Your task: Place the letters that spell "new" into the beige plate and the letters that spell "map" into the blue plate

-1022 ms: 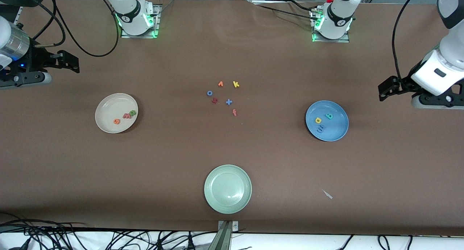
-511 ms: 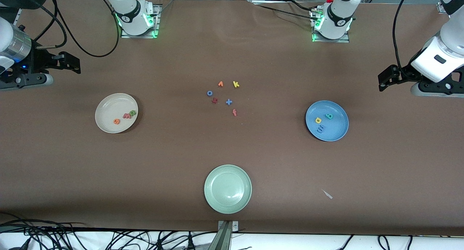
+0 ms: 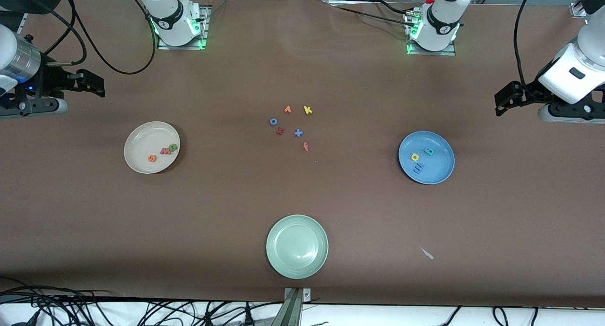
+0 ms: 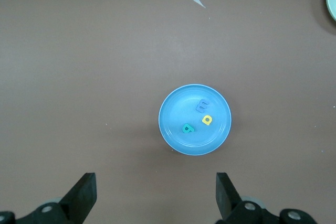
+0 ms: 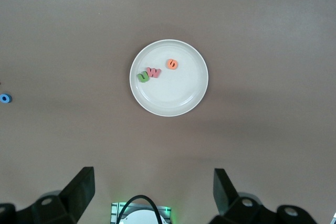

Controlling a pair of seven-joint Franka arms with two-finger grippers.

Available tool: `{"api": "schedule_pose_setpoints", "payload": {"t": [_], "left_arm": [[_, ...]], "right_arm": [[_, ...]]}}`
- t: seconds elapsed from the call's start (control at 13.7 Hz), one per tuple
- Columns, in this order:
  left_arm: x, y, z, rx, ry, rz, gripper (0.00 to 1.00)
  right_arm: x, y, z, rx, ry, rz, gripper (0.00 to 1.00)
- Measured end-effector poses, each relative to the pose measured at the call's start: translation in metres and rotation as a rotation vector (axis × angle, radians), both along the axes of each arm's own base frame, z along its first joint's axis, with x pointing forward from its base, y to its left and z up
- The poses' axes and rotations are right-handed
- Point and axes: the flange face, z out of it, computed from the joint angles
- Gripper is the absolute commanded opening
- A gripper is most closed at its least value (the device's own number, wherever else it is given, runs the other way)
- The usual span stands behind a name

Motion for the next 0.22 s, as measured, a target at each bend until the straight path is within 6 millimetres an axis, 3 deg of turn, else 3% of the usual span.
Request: {"api": "schedule_pose_setpoints", "payload": {"t": [0.22], "left_arm": [[0.0005, -0.0038, 0.0, -0.007, 0.015, -0.007, 1.0]], "right_arm": [[0.0003, -0.001, -0.0006, 0.0, 0.001, -0.002, 1.0]]}}
